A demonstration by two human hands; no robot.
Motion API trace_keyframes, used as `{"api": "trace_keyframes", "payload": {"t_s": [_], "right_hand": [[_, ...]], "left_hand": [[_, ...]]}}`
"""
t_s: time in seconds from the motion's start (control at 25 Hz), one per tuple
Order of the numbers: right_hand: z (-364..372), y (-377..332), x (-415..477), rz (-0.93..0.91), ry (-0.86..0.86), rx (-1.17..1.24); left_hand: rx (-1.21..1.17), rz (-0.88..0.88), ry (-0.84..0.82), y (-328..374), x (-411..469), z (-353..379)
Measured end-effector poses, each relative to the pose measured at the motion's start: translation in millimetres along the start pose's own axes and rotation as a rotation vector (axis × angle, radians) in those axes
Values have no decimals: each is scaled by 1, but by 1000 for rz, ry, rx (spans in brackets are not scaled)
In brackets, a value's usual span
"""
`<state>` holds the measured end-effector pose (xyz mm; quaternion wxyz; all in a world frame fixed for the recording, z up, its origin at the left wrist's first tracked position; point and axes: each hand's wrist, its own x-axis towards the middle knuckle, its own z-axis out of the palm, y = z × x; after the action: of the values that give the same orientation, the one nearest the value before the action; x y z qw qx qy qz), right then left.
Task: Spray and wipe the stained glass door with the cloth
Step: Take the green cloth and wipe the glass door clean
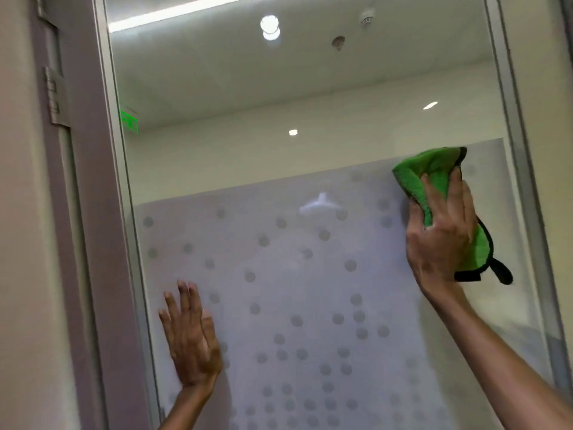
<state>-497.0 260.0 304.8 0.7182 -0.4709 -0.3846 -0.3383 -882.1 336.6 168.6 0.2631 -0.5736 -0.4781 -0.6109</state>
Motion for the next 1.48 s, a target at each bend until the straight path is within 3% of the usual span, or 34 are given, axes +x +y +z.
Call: {"api": "trace_keyframes", "payload": {"t_s": [0.68, 0.88, 1.16, 1.28, 1.48], "right_hand": [[113, -230, -127, -379, -219, 42], [135, -278, -164, -605, -329, -24], [130, -265, -153, -815, -387, -104], [119, -239, -131, -716, -301, -122], [71, -138, -57, -540, -153, -283]], "left_hand": [[-2, 17, -13, 3, 1, -11], [-34, -55, -100, -1, 1, -18], [-4, 15, 7, -3, 1, -13], [4, 52, 33, -12, 0, -8], [-2, 53, 37, -10, -2, -4]]}}
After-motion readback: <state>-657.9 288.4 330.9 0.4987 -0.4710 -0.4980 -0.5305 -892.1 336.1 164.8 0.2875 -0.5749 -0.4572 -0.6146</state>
